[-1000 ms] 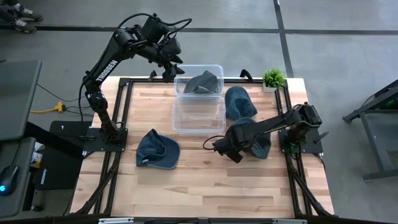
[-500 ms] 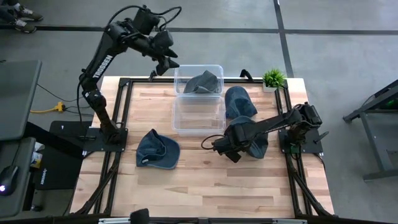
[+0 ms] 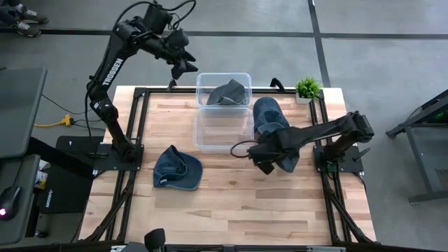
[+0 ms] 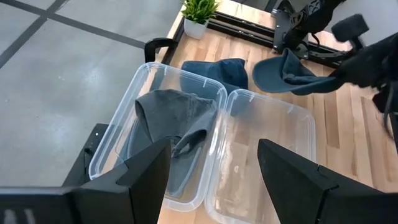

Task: Pick & Place hat
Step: Put the bottom right dark blue cap into the bottom transparent bin, then put the bottom dark blue cap into the bottom transparent bin

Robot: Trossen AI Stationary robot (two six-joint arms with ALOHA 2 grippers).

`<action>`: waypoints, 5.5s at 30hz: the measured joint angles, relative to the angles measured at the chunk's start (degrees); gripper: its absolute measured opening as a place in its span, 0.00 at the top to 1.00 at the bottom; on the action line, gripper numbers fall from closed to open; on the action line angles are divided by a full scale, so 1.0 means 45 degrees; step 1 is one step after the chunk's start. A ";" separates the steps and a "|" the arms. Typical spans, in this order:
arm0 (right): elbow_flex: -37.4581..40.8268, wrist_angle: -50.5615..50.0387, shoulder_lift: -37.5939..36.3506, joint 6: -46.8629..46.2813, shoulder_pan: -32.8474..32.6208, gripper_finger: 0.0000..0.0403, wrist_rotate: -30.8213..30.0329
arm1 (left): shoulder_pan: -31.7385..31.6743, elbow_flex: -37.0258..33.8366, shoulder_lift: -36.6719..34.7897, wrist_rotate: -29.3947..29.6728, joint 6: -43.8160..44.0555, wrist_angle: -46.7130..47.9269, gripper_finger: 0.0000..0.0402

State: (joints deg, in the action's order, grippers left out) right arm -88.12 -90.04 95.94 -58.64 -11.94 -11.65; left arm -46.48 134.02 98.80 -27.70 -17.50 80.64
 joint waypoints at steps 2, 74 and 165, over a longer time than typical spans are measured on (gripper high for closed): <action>0.0000 -0.0008 -0.0372 -0.0065 0.0049 0.97 -0.0192 | -0.0005 0.0000 0.0000 0.0002 0.0021 0.0000 0.41; -0.7334 0.0004 0.4377 1.5710 0.2027 0.97 -0.4335 | -0.0335 0.0010 -0.2856 0.3317 0.2370 0.1018 0.41; -0.7320 0.0717 -0.2322 1.2096 0.3581 0.36 -0.2351 | 0.5120 -0.2234 -0.4006 0.7119 0.7260 0.1982 0.41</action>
State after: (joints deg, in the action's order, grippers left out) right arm -121.05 -86.81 85.49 -4.21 4.17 -22.22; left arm -23.44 123.96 80.78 4.33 15.17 89.56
